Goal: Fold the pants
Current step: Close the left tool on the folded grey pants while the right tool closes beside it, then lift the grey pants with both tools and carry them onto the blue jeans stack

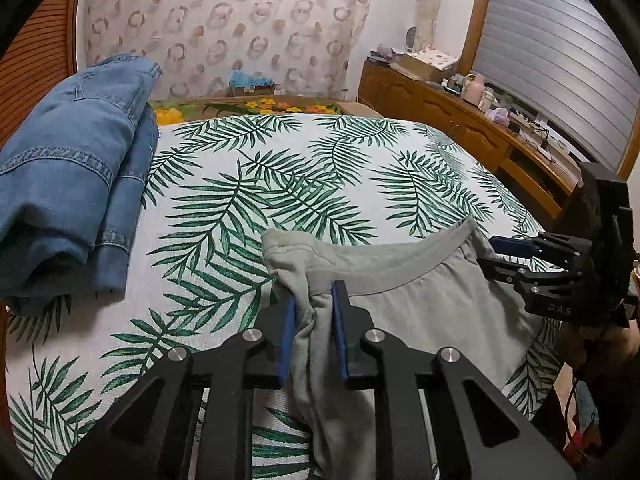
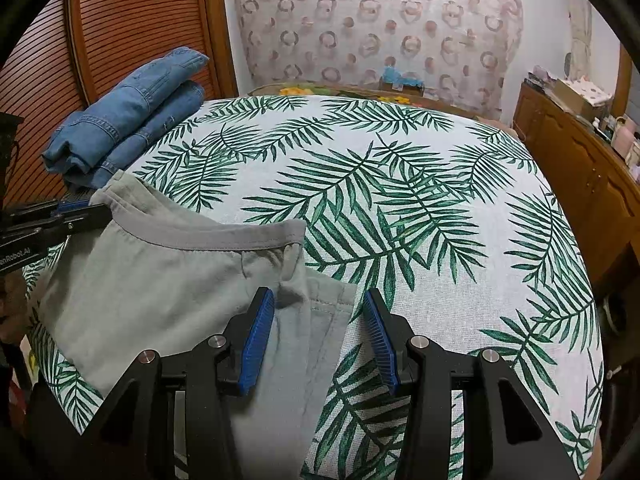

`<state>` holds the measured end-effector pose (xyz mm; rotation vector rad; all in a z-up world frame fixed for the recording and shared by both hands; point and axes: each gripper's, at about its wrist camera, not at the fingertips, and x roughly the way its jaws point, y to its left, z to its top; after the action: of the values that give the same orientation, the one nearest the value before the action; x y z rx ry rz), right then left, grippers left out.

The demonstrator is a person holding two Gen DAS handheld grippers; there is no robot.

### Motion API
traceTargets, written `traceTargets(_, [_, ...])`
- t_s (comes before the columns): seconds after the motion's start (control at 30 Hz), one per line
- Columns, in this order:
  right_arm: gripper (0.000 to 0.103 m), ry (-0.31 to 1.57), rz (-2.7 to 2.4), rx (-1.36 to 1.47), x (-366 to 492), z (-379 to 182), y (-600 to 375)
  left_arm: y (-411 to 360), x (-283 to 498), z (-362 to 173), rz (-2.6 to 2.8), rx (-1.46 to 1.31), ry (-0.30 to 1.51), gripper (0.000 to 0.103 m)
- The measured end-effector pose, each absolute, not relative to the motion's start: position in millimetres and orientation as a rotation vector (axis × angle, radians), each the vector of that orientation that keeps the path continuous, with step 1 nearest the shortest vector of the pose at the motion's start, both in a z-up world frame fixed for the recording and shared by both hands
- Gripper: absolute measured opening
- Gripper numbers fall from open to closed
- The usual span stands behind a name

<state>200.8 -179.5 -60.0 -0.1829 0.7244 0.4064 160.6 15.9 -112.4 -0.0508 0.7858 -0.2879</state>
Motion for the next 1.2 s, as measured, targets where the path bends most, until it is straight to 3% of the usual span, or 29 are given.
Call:
traceTargets(0.07, [0.035,0.736,0.43,-0.165,200,-58,-179,14,159,-112,-0.288,-0.041,0.781,0.017])
traceTargets(0.13, [0.015,0.757,0.467,-0.15,199,-57,-177,14,157,-110,-0.289,-0.04,0.771,0.016])
traceTargets(0.17, [0.012,0.765,0.481,-0.14,199,-57,-176,14,156,-108,-0.293,-0.046,0.765,0.016])
traceTargets(1.2, [0.008,0.47,0.549,-0.152,124,28,-193,13,87,-8,-0.281,-0.04,0.457,0.014])
